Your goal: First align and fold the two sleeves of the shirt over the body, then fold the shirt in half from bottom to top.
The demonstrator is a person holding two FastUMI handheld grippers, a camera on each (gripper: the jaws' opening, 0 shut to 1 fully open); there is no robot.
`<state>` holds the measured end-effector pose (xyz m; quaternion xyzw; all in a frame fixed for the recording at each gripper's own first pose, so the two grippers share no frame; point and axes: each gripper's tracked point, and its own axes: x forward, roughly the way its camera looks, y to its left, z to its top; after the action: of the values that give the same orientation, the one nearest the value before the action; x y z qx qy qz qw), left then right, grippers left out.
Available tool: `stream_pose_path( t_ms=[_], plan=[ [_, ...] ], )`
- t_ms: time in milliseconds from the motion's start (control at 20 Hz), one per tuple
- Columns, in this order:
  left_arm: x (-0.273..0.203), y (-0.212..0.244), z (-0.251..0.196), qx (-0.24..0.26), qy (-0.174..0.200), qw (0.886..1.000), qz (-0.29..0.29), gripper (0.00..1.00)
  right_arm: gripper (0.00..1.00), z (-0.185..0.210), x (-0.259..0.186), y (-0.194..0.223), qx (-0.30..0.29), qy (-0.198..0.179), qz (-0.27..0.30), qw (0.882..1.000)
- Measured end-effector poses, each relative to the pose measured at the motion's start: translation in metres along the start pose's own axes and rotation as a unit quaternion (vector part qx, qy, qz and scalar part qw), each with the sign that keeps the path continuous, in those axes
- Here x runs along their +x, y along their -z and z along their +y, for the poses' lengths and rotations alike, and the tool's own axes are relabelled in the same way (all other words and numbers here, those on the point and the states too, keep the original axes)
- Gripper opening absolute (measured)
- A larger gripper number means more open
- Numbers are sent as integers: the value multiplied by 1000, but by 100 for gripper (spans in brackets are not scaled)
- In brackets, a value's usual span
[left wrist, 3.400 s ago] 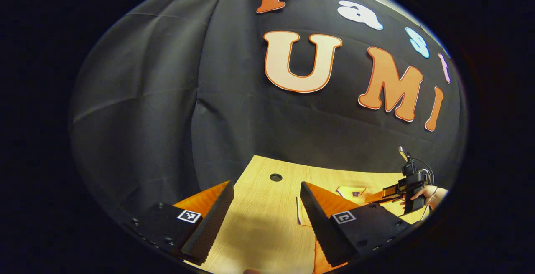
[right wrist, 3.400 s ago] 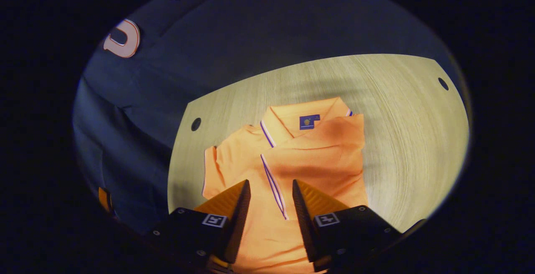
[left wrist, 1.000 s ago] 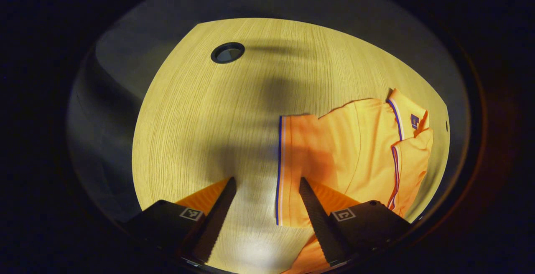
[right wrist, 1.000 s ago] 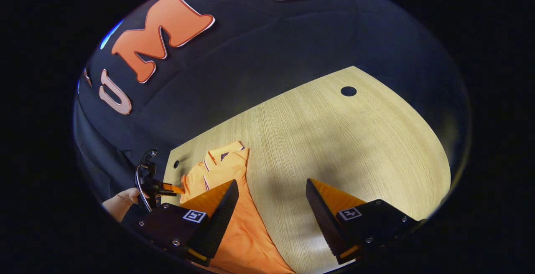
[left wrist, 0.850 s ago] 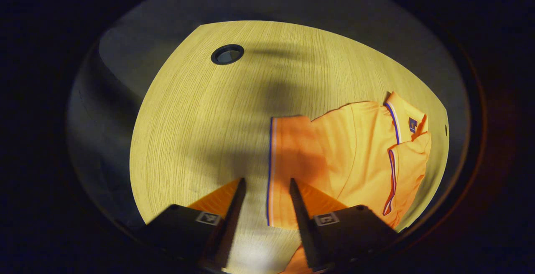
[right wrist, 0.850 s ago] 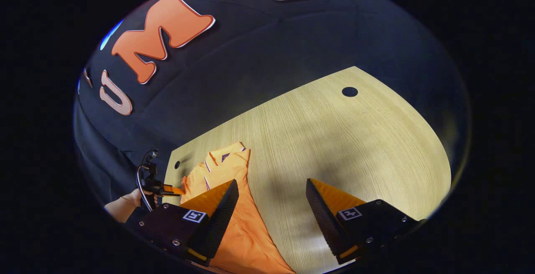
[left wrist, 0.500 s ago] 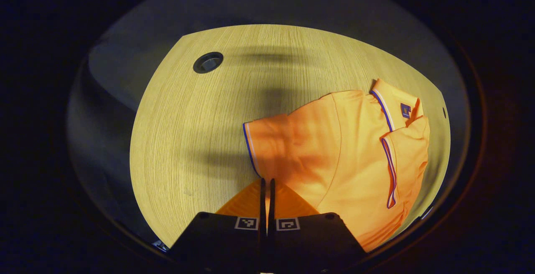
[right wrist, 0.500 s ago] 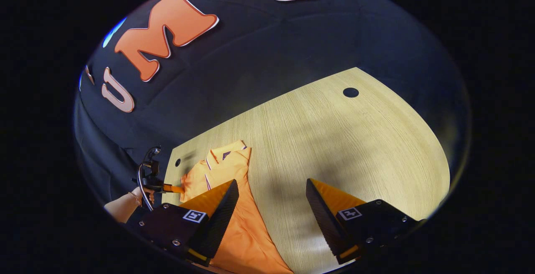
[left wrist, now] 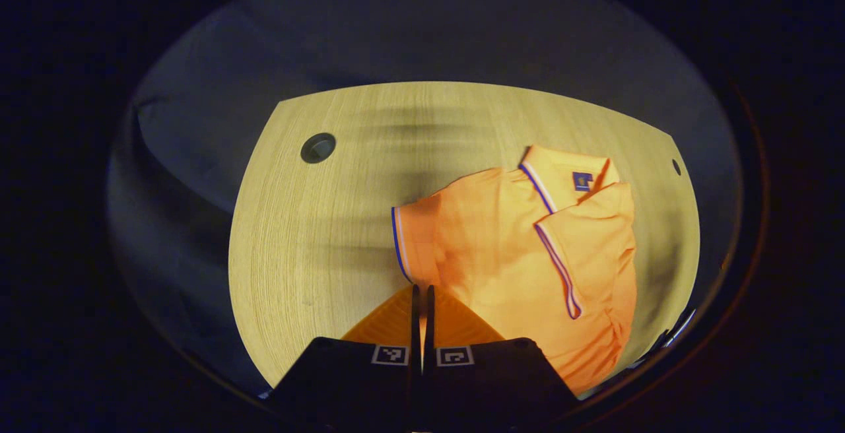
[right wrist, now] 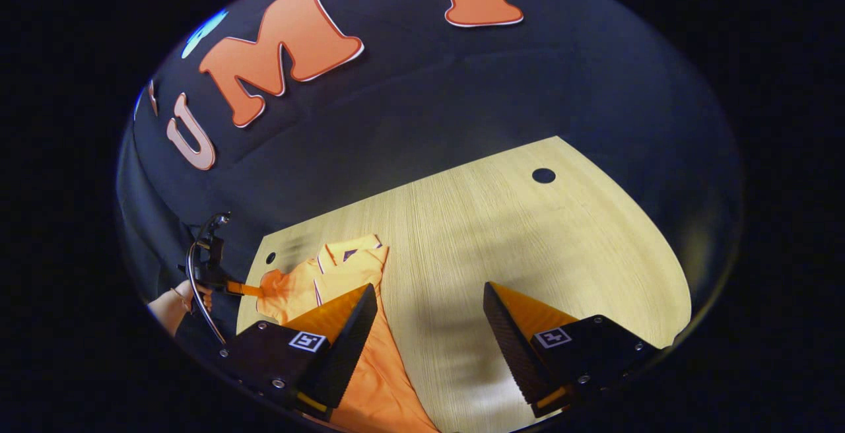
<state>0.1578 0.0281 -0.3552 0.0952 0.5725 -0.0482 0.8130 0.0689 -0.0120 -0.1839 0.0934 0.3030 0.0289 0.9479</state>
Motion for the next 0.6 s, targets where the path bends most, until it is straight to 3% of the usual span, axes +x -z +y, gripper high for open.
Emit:
stream_pose_path(
  t_ms=[300, 600],
  plan=[
    [-24, -13, -84, 47, 44, 998, -12, 1, 99, 6, -27, -21, -21, -9, -38, 999],
    [-9, -10, -160, 80, 66, 995, 8, 1, 99, -4, -53, -33, -34, 0, -73, 997]
  ],
)
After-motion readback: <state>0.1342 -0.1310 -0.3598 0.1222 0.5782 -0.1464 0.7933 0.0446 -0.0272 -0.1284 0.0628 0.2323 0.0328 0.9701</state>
